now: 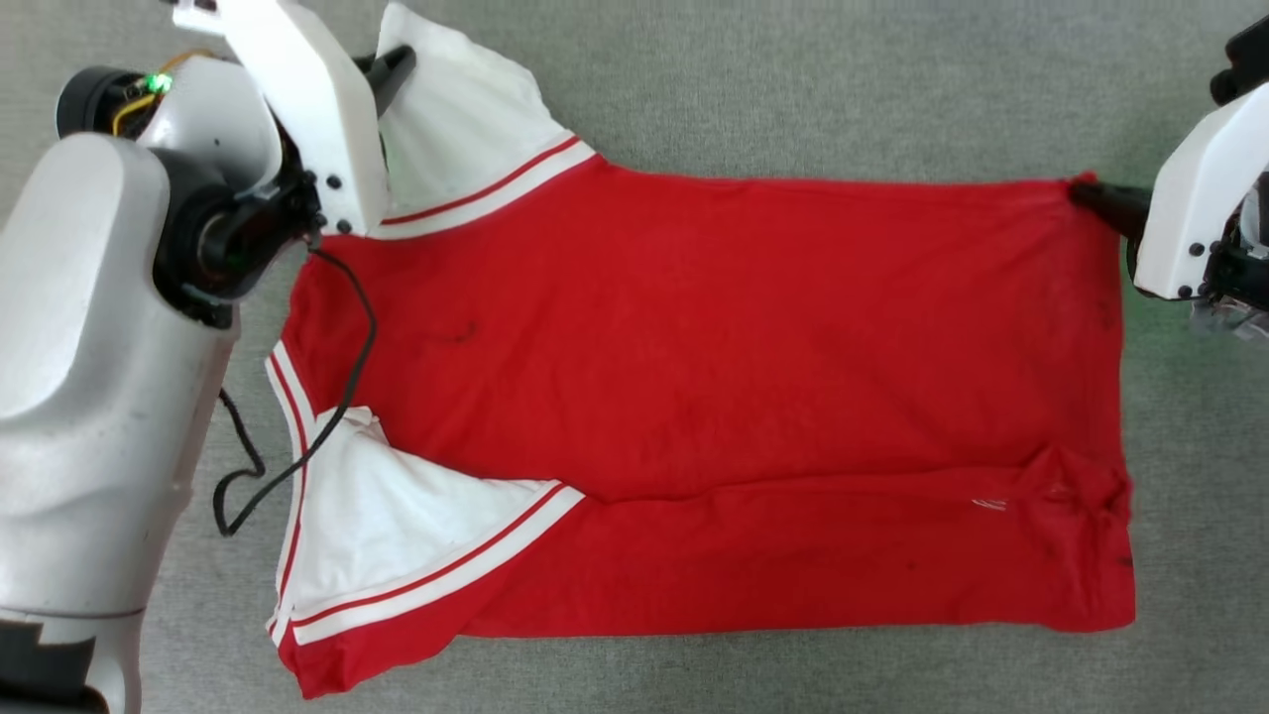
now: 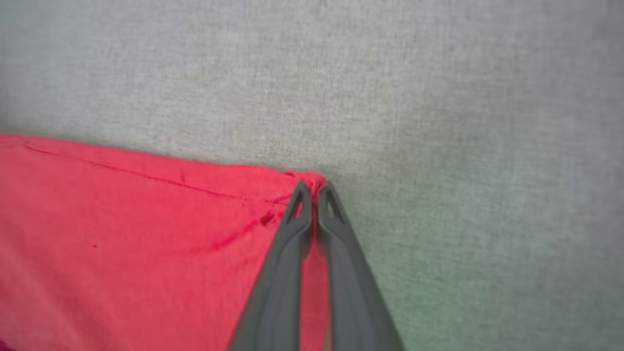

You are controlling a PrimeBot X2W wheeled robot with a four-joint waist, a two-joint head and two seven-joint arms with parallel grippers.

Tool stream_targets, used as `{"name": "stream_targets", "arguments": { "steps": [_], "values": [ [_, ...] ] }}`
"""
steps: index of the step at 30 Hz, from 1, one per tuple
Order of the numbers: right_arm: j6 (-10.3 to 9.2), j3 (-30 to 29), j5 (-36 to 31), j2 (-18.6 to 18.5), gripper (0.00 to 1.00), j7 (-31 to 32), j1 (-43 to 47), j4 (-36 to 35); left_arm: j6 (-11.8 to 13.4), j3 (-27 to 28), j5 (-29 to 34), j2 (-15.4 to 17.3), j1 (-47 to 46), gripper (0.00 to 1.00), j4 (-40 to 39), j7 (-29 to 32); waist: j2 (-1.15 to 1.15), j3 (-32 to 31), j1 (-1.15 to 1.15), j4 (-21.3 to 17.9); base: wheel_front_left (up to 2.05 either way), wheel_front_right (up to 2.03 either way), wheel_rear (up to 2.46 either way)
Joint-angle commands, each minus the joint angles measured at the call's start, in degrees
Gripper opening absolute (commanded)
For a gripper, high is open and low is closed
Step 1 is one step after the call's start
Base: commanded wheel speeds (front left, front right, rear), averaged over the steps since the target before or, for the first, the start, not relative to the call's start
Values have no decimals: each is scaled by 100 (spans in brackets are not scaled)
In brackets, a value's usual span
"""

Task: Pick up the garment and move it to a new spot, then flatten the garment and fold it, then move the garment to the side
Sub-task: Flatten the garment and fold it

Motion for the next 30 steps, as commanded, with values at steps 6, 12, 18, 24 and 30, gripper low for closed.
{"name": "stream_targets", "arguments": {
  "steps": [6, 12, 18, 24, 30],
  "values": [
    [-3, -349, -97, -65, 0, -563, 495, -538, 35, 258, -188, 132, 673, 0, -133, -411, 0, -583, 0, 19, 0, 0, 0],
    [-3, -680, -155, 73, 0, -893, 1430, -1020, 202, 546, -432, 246, 1921, 0, -589, -901, 0, -1115, 0, 35, 0, 0, 0],
    [-3, -900, -197, 317, 0, -1138, 2475, -1331, 479, 850, -762, 176, 3443, 0, -1017, -1352, 0, -1536, 0, 52, 0, 0, 0],
    [-3, -1006, -128, 584, 0, -1538, 3308, -1289, 635, 820, -1024, -106, 4585, 0, -1065, -1570, 0, -1709, 0, 33, 0, 0, 0],
    [-2, -828, -34, 765, 100, -2144, 3792, -979, 515, 588, -1149, -453, 5050, 100, -660, -1660, 0, -1760, 0, -11, 0, 0, 0]
  ]
}}
